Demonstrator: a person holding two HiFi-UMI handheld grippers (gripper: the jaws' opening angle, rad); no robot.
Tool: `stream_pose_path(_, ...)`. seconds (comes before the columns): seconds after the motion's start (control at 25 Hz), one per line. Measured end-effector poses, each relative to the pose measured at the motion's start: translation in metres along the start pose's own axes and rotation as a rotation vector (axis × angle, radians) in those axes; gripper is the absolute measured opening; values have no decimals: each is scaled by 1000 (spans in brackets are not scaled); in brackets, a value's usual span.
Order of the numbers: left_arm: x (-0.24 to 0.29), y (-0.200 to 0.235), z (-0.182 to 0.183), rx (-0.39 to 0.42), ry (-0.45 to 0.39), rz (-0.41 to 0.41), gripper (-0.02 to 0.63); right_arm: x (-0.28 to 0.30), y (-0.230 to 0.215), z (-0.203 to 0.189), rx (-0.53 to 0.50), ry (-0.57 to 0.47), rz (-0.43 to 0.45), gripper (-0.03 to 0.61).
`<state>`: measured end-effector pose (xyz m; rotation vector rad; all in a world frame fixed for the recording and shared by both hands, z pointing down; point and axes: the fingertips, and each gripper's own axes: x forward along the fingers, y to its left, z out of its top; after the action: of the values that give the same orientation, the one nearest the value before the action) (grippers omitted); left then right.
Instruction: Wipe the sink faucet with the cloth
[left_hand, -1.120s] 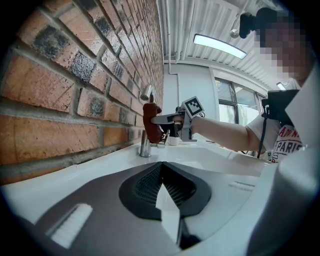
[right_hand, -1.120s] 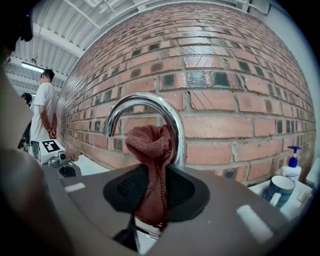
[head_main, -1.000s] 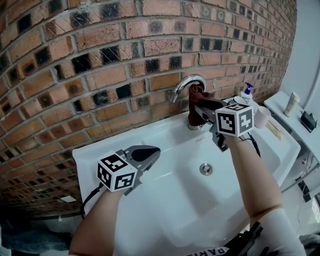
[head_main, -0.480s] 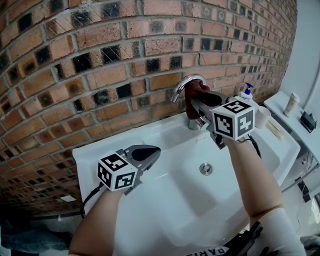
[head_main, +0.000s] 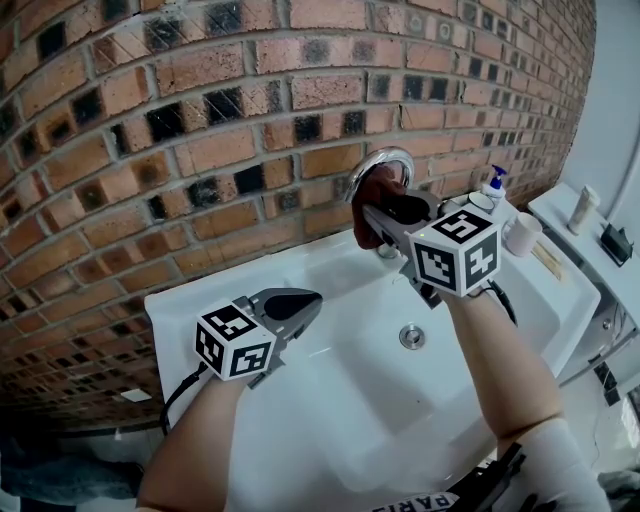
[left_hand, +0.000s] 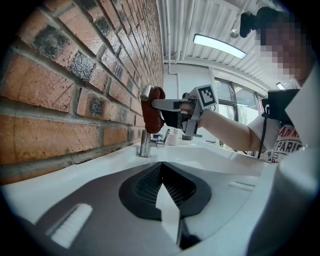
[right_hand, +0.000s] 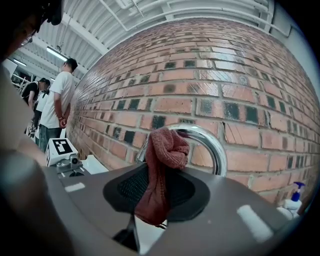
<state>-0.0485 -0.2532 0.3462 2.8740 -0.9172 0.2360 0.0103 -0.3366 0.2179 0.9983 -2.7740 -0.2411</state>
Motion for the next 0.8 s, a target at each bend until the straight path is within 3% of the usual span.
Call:
stream_pose_path(0.56,1,-2,-1,2,5,-15,6,-19,14,1,-32,-10,-4,98)
stream_pose_path(0.8,0,-7,-4,-2,25,-31,6,-41,59,9,55,-99,101,98)
